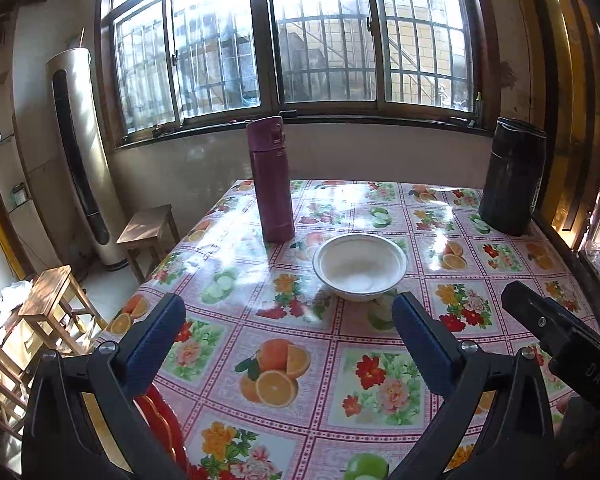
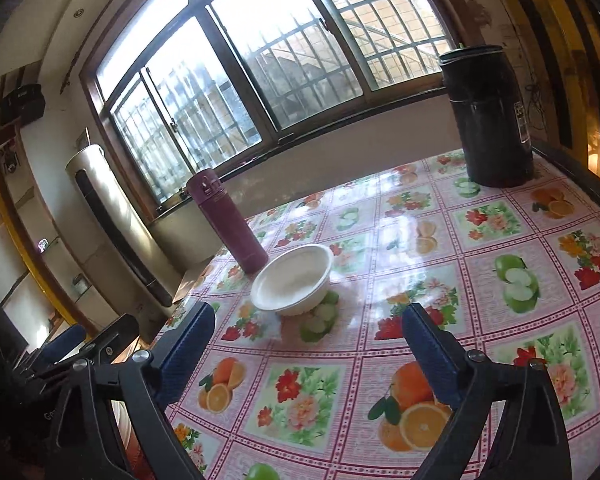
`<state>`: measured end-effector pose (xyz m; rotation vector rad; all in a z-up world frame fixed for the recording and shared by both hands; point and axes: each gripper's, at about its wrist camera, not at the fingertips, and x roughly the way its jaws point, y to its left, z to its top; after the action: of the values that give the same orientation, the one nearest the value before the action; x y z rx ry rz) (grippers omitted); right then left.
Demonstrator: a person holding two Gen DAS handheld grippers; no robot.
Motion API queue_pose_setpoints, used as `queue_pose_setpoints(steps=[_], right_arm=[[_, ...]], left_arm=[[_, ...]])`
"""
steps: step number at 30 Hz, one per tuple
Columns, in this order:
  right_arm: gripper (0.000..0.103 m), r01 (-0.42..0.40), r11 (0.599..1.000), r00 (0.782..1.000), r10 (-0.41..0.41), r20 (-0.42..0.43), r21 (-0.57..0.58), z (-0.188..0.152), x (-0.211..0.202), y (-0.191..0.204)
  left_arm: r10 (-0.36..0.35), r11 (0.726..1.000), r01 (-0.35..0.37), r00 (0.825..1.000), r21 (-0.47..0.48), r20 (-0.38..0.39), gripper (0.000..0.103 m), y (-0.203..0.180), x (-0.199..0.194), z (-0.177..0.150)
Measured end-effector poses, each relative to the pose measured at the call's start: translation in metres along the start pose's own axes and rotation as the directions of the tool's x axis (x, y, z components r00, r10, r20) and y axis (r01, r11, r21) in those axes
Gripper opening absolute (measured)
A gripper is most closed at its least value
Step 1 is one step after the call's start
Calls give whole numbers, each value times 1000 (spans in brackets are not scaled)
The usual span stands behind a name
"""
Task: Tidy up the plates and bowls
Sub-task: 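Withdraw both grippers from the stack back over the table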
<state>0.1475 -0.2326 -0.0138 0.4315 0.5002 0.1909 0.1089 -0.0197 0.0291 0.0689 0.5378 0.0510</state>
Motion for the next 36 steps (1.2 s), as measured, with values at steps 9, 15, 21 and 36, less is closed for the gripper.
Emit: queue_pose_setpoints(steps=[9,15,21,36], right_arm=[[98,44,995,998,-40,-42,91,2,8,-33],[98,59,997,996,-55,-67,54,-5,17,-24],[98,81,996,991,-77,-107,26,-14,32,-22],[98,85,996,984,-83,-160,9,-25,48,-20]], left_arm=[[-63,998,63,994,5,-92,103,-38,42,-20],[-90,996,89,990,-17,-110,103,-35,59,-37],[-124,992,119,979,-38,-161,103,-31,77,-44],[-135,991,129,971,-39,-198,103,-29,82,-50]])
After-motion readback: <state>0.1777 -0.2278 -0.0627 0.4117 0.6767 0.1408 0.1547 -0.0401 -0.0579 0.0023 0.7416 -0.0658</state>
